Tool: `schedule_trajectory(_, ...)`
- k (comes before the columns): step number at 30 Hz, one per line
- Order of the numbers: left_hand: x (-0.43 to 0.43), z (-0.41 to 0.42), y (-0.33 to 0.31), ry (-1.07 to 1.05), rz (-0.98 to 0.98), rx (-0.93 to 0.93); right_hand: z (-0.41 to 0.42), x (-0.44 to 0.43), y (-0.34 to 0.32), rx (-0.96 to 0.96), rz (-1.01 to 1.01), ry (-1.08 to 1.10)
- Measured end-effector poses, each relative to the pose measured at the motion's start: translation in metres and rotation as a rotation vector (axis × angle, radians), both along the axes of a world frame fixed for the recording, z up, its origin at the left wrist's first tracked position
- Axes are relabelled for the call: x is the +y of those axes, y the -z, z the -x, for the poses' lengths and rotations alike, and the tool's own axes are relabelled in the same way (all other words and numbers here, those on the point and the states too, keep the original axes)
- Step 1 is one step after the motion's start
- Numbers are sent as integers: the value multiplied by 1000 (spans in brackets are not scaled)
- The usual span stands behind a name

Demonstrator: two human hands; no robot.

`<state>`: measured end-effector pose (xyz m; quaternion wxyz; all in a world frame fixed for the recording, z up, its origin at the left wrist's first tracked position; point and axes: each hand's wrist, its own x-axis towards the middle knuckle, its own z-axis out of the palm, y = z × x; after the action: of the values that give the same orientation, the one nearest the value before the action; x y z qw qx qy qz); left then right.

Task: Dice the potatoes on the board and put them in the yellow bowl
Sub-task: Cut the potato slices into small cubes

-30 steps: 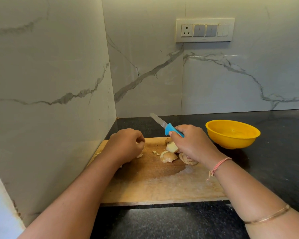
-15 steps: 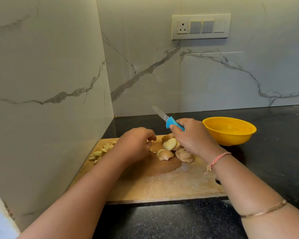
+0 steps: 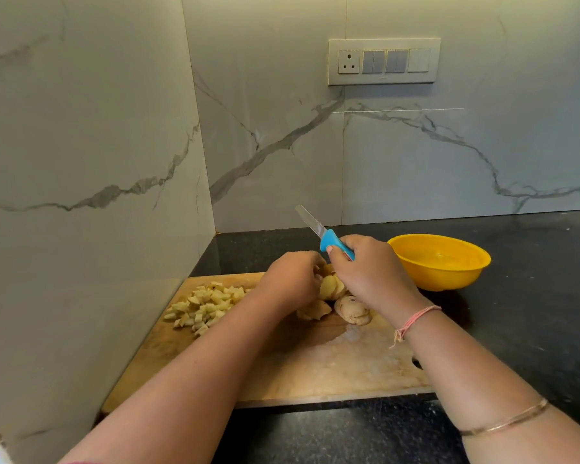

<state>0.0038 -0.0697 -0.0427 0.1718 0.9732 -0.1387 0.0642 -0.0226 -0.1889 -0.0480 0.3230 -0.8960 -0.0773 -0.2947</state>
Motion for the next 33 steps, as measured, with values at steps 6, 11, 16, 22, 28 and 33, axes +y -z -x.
schedule_trajectory(6,2,-3,2,-8,-47,-73,0,0,0,-2,3,-3)
schedule_trajectory(11,1,-8,4,-23,-47,-138,-1,0,1,-20,3,1)
schedule_trajectory(16,4,-11,7,-1,60,-150,-2,-1,1,-32,-2,8)
schedule_trajectory(22,7,-15,6,144,88,12,-3,-2,1,-36,-17,17)
schedule_trajectory(28,8,-16,6,163,0,-97,-4,-2,0,-36,-12,41)
schedule_trajectory(33,13,-18,9,170,29,-137,-4,-3,-1,-39,-30,54)
